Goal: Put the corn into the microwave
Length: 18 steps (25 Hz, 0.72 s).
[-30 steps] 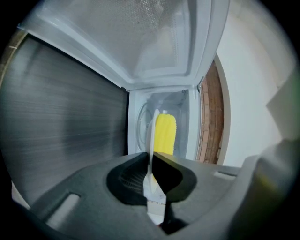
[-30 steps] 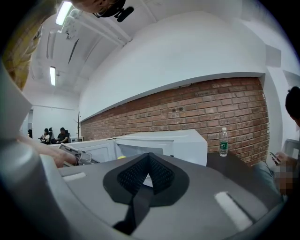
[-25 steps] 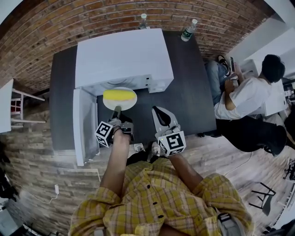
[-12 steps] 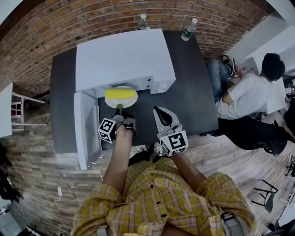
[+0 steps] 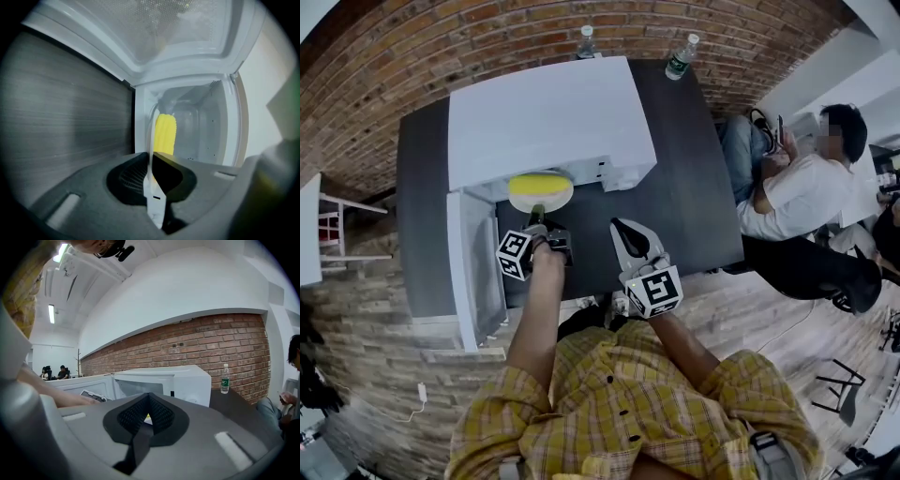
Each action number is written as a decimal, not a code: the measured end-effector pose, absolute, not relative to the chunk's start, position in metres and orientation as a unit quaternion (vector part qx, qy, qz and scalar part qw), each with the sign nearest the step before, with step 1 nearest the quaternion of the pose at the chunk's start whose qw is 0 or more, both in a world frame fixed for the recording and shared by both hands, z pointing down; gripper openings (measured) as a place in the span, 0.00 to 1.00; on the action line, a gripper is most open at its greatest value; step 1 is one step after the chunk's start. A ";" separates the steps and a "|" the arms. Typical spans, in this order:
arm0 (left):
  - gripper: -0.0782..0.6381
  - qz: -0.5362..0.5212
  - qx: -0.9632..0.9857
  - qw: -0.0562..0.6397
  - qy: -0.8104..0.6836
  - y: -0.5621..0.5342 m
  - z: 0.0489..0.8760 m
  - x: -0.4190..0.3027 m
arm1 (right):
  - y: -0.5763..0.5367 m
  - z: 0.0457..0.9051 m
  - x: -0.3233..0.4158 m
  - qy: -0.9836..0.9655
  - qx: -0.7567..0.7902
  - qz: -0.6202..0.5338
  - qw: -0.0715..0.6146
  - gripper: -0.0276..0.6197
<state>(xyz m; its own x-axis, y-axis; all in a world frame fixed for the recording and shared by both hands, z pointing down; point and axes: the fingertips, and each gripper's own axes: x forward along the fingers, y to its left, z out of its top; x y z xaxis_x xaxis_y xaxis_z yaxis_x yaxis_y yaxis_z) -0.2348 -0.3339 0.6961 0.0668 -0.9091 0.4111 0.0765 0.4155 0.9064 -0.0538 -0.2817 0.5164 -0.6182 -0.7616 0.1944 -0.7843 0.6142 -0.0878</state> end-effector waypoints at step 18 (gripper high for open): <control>0.13 -0.386 0.365 0.630 -0.567 -0.362 0.711 -0.241 | -0.289 0.521 -0.048 -0.888 0.445 0.087 0.072 0.05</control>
